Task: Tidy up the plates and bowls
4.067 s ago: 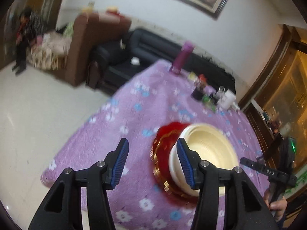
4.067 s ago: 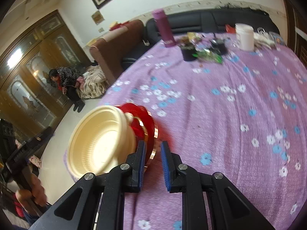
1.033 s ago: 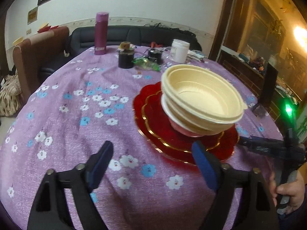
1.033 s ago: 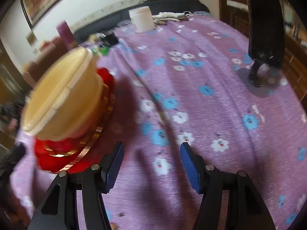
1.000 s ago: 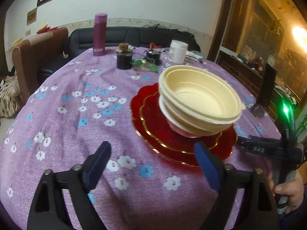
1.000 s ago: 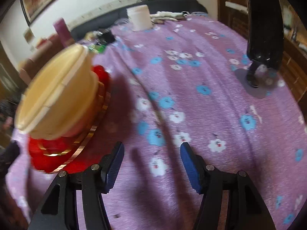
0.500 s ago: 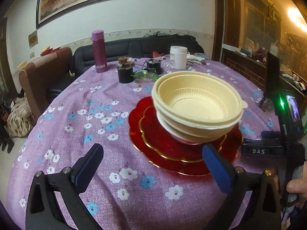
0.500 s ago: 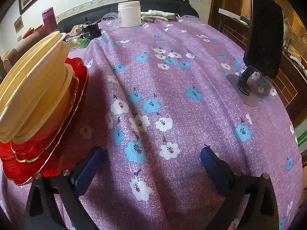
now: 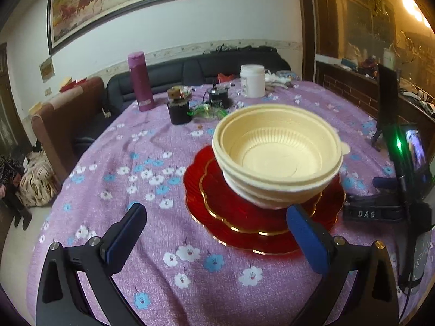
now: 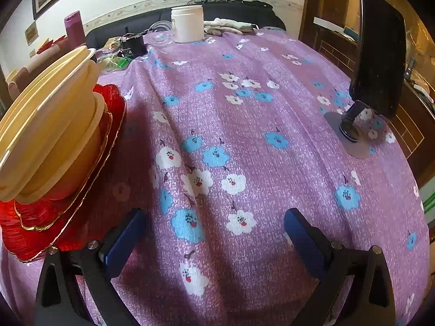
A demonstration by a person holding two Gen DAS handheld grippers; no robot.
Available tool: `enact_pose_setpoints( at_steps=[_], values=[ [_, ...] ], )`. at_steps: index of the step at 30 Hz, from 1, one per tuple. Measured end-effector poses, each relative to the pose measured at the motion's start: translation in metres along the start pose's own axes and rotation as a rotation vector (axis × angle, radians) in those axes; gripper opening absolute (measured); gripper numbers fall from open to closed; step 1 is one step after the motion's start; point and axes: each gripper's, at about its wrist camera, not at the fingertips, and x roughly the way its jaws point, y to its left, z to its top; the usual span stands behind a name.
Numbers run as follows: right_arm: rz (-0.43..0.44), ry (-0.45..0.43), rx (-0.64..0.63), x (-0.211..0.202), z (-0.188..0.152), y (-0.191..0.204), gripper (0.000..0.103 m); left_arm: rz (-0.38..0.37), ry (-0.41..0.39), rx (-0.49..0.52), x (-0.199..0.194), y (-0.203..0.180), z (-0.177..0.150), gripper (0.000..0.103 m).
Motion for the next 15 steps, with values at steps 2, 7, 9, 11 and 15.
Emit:
enact_pose_setpoints(
  at_steps=[2, 7, 9, 11, 15],
  values=[
    [0.002, -0.002, -0.002, 0.0005, 0.0006, 0.0, 0.102, -0.032, 0.018, -0.025, 0.0015, 0.0029, 0.0027, 0.103],
    [0.002, -0.003, -0.002, 0.0006, 0.0007, -0.0002, 0.102, -0.02, 0.038, -0.045, 0.0029, 0.0057, 0.0056, 0.103],
    [0.002, -0.003, -0.002, 0.0005, 0.0006, -0.0002, 0.102, 0.01, 0.031, -0.031, 0.001, 0.0044, 0.0062, 0.103],
    [0.002, -0.003, -0.002, 0.0005, 0.0006, -0.0001, 0.102, 0.019, 0.029, -0.022, 0.0003, 0.0039, 0.0067, 0.103],
    [0.002, -0.003, -0.002, 0.0007, 0.0009, 0.0, 0.102, 0.01, 0.034, -0.012, 0.0036, 0.0016, 0.0081, 0.103]
  ],
)
